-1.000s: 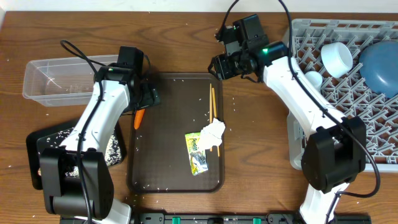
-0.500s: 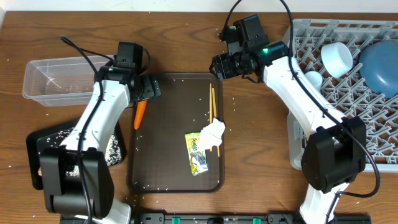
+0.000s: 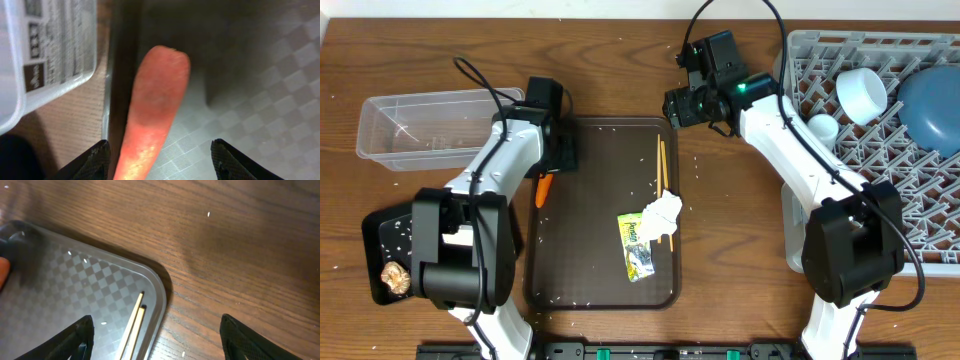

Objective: Sort waste into correct bins and load items into the dishwasher rack
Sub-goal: 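Grasp the orange carrot on the tray with the left gripper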

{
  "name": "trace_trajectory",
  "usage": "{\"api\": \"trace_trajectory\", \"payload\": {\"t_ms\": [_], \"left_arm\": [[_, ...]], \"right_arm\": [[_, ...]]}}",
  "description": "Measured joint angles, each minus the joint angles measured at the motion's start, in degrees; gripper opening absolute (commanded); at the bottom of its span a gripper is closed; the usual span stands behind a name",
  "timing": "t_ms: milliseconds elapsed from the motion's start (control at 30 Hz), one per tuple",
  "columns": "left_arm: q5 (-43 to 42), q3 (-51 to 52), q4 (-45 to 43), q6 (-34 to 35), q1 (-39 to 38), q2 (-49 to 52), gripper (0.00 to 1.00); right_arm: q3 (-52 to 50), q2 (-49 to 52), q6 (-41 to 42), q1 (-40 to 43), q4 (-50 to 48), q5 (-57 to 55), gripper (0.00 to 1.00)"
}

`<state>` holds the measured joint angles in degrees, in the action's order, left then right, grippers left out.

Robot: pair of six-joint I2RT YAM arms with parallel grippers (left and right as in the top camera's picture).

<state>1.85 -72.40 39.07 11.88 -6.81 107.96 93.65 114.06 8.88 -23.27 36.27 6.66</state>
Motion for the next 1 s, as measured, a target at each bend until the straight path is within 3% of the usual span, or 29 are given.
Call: {"api": "trace_trajectory", "payload": {"t_ms": [567,600,633,767,1000], "left_arm": [[1.1,-0.3,-3.8,-4.9,-1.3,4.9,0.66],[1.1,-0.3,-3.7,-4.9,-1.3,4.9,0.63],[1.1,-0.3,-3.7,-4.8,-1.3,4.9,0.53],[0.2,-0.3,-2.9,-4.8,-1.5,4.9,0.07],[0.1,-0.9,1.6,-4.9,-1.6,4.7,0.06]], "right_arm": [[-4.3,0.0,0.8,0.0,-4.6,-0.2,0.77],[-4.3,0.0,0.9,0.0,-4.7,-0.3,0.77],[-4.3,0.0,1.0,0.0,-4.8,-0.3,0.77],[-4.3,0.0,1.0,0.0,-5.0,-0.3,0.78],[-4.3,0.0,1.2,0.0,-5.3,-0.3,0.78]]}}
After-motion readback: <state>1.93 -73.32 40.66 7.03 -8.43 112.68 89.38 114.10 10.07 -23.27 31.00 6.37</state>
